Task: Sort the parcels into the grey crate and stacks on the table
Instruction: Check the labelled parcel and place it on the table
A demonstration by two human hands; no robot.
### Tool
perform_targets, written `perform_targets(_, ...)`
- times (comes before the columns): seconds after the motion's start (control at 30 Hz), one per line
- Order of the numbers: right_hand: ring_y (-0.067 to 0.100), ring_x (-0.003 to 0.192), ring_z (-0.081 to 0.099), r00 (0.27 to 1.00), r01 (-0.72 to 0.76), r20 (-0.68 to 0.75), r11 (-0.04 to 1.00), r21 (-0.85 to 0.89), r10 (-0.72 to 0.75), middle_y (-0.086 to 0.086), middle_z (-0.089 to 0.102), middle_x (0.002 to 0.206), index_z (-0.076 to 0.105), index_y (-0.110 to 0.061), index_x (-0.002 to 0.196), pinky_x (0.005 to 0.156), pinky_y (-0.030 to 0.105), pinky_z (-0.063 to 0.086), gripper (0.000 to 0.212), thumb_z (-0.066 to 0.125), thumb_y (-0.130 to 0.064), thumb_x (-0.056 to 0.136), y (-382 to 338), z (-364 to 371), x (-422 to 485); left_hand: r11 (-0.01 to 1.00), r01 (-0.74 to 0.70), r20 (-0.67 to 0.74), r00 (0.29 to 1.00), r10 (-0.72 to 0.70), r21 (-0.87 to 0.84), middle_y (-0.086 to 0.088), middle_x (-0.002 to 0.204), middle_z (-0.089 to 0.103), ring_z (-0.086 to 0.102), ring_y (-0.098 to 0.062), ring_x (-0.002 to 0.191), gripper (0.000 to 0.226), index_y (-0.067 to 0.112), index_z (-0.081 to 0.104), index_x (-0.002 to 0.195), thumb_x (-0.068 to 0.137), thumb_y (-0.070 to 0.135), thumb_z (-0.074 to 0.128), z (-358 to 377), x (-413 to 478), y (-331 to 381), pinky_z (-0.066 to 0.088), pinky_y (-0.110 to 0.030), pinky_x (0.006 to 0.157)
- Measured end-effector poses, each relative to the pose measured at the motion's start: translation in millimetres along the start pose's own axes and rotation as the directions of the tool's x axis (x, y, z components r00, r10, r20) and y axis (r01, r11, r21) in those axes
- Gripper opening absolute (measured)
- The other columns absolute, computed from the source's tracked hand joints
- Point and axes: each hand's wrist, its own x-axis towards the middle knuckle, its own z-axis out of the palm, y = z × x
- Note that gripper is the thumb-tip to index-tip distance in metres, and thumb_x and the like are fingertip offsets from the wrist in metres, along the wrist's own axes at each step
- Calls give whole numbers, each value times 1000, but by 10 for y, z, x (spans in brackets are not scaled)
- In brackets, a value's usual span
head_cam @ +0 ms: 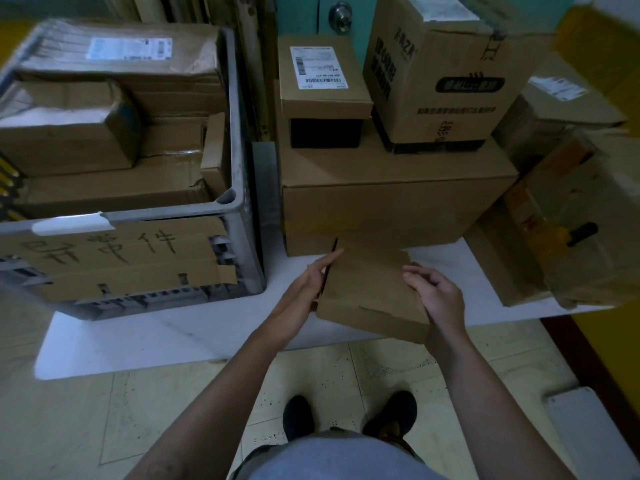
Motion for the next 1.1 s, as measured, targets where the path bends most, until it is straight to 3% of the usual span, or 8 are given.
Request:
perform_targets(0.1, 15, 80, 64, 993, -117, 30, 989, 86, 115, 1, 70, 98, 73, -10, 90, 59, 24, 49, 5, 68, -10, 89, -31, -44, -9, 998, -53, 51, 997, 51, 21, -17, 139, 49, 60, -31, 115, 99, 28, 39, 149, 72, 89, 52, -29, -12, -56, 57, -46, 89)
perform_targets(0.23, 14, 76, 63, 986, -168, 13, 982, 87, 167, -1, 71, 96, 73, -8, 95, 45, 15, 45, 8, 67, -9, 90, -41, -66, -30, 996, -77, 133, 989, 70, 51, -34, 127, 45, 55, -42, 108, 114, 18, 32, 151, 66, 89, 58, -62, -35, -117, 57, -38, 85)
perform_targets(0.37, 18, 69, 60, 980, -201, 23, 978, 55, 200, 7, 69, 89, 73, -8, 101, 38, 15, 40, 13, 67, -12, 90, -63, -76, -68, 994, -96, 169, 982, 86, 57, -30, 130, 44, 62, -25, 103, 112, 19, 31, 152, 68, 86, 60, -89, -30, -98, 57, -39, 89)
perform_targets(0.5, 21, 77, 64, 978, -194, 88, 980, 56, 188, 11, 69, 97, 73, -8, 102, 53, 26, 48, 18, 64, -21, 93, -103, -63, -74, 992, -55, 116, 992, 42, 110, -26, 117, 54, 66, -24, 93, 82, 25, 41, 144, 81, 78, 48, -81, -28, -54, 56, -50, 91)
perform_targets(0.63, 28, 96, 66, 956, -161, 264, 983, 92, 132, 12, 67, 111, 68, -10, 112, 65, 35, 56, 56, 54, -58, 87, -72, -28, -60, 992, 37, -85, 996, -27, 124, -12, 91, 67, 68, -27, 86, 71, 26, 56, 123, 80, 79, 36, -16, 32, -7, 57, -52, 87)
perform_targets(0.8, 29, 106, 68, 874, 31, 483, 998, 58, -55, 8, 69, 117, 57, -14, 124, 83, 41, 59, 94, 82, -72, 53, 10, -76, -20, 983, 158, -210, 968, -135, 97, -9, 74, 67, 69, -18, 72, 90, 12, 62, 107, 74, 87, 26, -72, 118, 27, 58, -49, 88)
perform_targets(0.93, 24, 99, 72, 907, 156, 399, 987, -28, -132, 9, 69, 114, 61, -16, 116, 79, 35, 60, 95, 82, -76, 47, 13, 11, -6, 983, 174, -149, 975, -164, 55, -12, 85, 68, 70, -18, 80, 107, 10, 60, 105, 62, 101, 25, -110, 135, -40, 59, -41, 86)
perform_targets(1.1, 25, 85, 74, 951, 142, 283, 989, -49, -122, 16, 71, 104, 61, -15, 98, 73, 35, 62, 66, 72, -69, 62, -24, 75, 45, 976, 116, -130, 987, -93, 182, -6, 86, 68, 67, -15, 80, 52, 22, 52, 129, 93, 60, 52, -105, 182, -123, 57, -40, 83)
